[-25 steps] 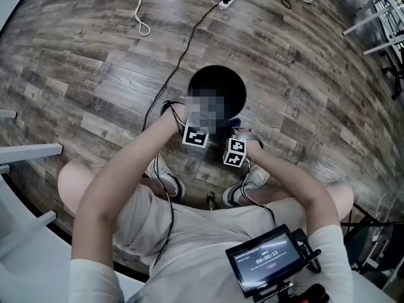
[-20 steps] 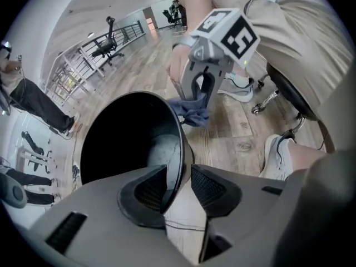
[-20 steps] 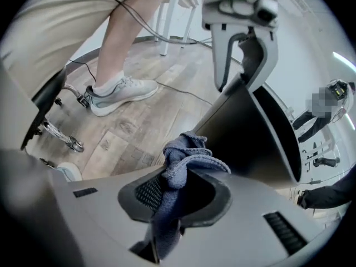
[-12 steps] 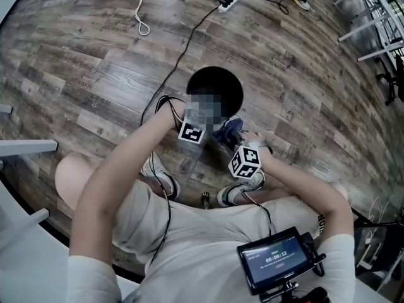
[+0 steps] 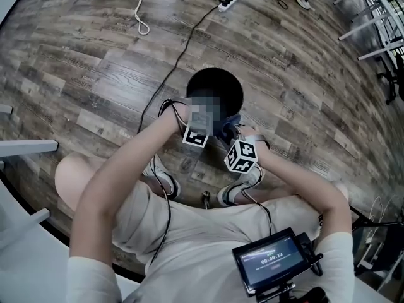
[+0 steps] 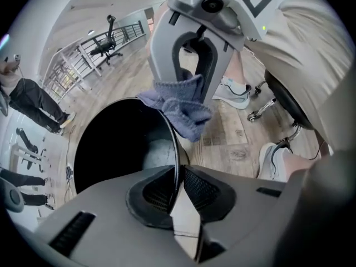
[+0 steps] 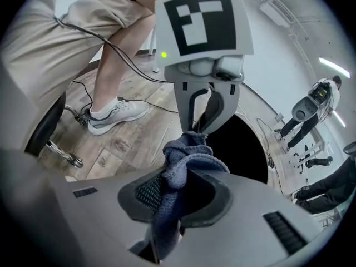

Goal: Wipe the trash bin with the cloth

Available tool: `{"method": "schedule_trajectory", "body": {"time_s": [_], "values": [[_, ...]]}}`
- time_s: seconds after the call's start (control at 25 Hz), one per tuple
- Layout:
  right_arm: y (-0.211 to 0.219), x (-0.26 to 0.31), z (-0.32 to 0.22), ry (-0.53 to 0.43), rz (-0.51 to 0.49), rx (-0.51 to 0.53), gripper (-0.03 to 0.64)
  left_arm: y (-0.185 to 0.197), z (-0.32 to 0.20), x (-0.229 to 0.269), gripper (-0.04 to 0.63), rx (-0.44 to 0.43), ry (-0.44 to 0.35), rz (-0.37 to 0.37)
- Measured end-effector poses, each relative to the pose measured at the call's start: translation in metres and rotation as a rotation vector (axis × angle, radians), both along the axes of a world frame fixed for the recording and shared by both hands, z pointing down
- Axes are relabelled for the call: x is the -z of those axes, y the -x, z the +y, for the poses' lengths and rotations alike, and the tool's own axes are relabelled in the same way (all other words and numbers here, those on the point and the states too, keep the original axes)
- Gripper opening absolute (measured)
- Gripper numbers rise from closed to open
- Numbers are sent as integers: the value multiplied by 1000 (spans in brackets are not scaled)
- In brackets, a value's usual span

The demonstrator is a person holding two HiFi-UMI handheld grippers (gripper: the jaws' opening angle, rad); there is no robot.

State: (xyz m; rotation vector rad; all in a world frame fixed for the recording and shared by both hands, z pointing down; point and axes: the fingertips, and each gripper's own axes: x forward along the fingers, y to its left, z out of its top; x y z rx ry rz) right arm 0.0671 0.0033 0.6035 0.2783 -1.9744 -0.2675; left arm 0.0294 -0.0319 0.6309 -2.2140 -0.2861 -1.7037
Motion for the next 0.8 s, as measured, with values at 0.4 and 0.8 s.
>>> {"method": "schedule_trajectory", "body": {"time_s": [0.4, 0.8], "values": [[2, -48, -4, 48, 39, 6, 77, -10, 8, 4, 40, -29, 25, 57], [-2, -122, -5, 61, 116, 22, 77, -11, 7, 5, 38, -36, 33, 69]]}}
